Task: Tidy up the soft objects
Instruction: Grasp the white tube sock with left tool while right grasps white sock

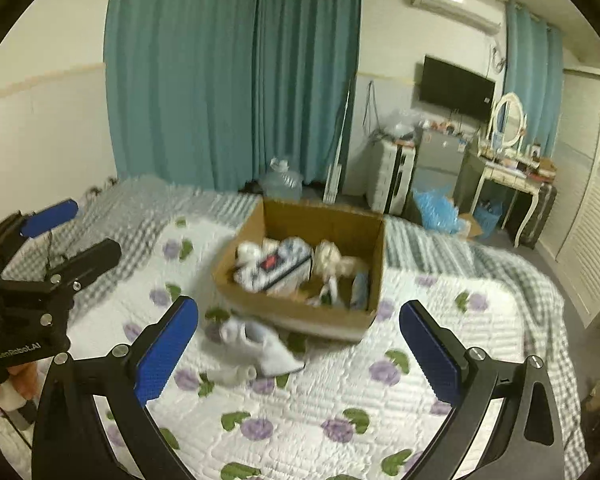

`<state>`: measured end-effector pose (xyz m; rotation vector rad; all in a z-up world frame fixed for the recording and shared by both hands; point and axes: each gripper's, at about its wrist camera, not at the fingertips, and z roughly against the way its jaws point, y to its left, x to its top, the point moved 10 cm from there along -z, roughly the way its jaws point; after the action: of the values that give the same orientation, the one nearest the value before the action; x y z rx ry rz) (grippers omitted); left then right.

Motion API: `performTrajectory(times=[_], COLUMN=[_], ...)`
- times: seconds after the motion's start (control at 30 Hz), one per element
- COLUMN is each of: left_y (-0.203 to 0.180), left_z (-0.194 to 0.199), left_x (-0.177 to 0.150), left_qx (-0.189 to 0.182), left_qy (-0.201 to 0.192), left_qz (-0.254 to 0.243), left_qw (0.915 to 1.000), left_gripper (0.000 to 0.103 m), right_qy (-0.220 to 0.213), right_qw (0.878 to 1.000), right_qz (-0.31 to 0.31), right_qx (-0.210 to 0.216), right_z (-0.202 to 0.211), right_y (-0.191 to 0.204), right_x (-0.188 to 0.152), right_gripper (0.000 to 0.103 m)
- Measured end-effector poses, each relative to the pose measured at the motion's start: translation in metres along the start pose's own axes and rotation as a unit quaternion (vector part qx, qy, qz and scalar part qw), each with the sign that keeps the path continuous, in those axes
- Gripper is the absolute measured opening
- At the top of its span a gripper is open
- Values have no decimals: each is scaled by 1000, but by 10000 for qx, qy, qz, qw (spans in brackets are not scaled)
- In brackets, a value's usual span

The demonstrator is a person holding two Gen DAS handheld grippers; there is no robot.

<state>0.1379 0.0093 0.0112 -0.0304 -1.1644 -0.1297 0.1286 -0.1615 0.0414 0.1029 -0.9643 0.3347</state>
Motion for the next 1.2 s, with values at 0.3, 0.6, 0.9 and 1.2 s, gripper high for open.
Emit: performTrajectory(times=[0.3, 0.6, 0.9, 1.2], left_y=[-5, -8, -44, -56], left_z=[-61, -119, -151, -164], left_x=[-68, -140, -209, -228], left_qx=[109, 36, -413, -510], left_qy=[654, 1507, 2472, 2821], left_qz=[210, 696, 817, 771], left_qw=[9976, 9861, 9646, 9549], left_gripper=[89, 88, 87, 73], right_qy=[672, 1006, 1473, 1546], right_qw=[9975, 9947, 9885, 9874], right_qz=[-17, -131, -249, -224], right_qx=[206, 151, 232, 241], right_z=[-88, -142, -174, -177], right_y=[-6, -27, -38, -33], right_x=[-54, -86, -117, -121], right_gripper=[101, 101, 101, 101])
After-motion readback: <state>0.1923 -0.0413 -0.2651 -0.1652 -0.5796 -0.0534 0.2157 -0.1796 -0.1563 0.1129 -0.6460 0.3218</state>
